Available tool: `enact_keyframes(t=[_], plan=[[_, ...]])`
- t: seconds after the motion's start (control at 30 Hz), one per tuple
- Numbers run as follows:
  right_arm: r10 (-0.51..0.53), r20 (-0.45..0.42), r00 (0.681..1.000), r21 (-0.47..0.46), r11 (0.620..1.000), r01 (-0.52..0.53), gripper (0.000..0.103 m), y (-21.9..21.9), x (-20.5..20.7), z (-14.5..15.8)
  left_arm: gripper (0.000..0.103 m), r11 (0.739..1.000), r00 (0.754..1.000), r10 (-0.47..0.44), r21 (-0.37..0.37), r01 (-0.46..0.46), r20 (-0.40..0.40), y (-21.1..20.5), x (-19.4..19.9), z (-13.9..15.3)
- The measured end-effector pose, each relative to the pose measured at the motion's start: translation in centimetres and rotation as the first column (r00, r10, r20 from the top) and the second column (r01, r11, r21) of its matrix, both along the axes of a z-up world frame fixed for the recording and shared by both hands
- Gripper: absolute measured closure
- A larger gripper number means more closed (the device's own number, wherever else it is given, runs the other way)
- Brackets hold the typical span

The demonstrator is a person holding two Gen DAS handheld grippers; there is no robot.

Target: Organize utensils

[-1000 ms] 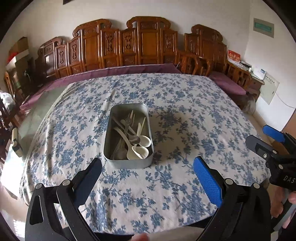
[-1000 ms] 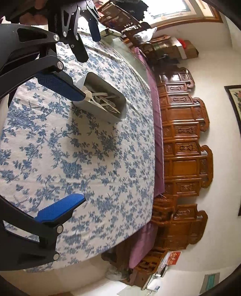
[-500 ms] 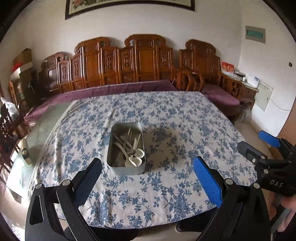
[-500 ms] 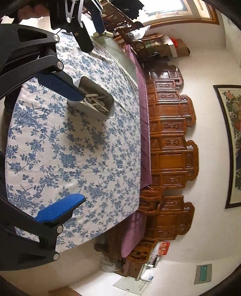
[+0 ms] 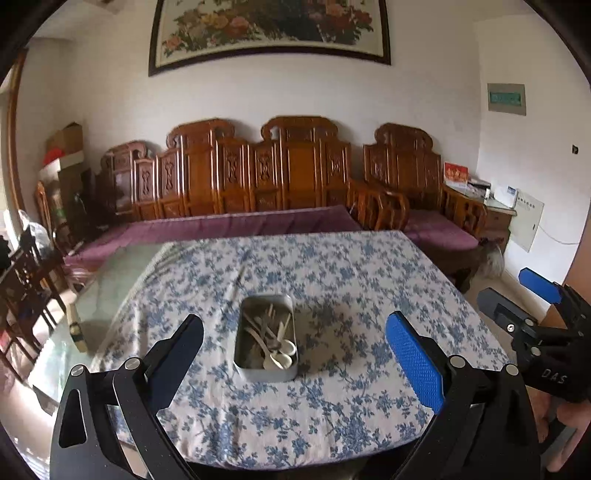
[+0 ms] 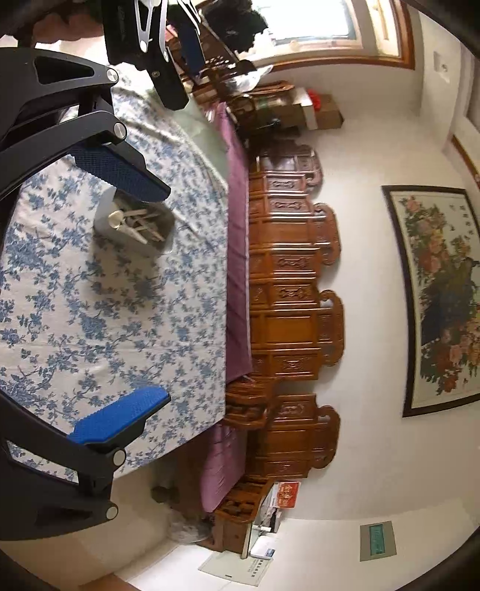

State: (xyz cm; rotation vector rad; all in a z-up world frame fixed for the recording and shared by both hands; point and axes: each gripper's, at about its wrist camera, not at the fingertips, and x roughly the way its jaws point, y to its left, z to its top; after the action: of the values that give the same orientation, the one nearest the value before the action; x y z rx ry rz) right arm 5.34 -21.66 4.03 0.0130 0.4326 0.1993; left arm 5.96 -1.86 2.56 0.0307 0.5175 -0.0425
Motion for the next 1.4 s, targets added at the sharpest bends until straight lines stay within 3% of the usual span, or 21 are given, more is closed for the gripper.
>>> enact_keyframes(t=[0.3,0.63,1.4], plan=[[-0.007,0.089,0.996,0.005,1.000,0.007,0.002,0.0,-2.4,3.0,0.008,1.000,0.999,0.001,-0.011,0.000,0.051,-0.1,-1.5,2.1],[-0.047,0.138,0.989,0.020,0.999,0.045,0.002,-0.9,-3.3,4.3,0.008,1.000,0.994,0.030,-0.006,-0.030,0.107,1.1,-2.9,3.7],[-0.042,0.129,0.991,0.028,0.999,0.038,0.002,-0.6,-3.4,3.9,0.008,0.999,0.993,0.028,-0.024,-0.025,0.115,1.3,-3.2,3.2]])
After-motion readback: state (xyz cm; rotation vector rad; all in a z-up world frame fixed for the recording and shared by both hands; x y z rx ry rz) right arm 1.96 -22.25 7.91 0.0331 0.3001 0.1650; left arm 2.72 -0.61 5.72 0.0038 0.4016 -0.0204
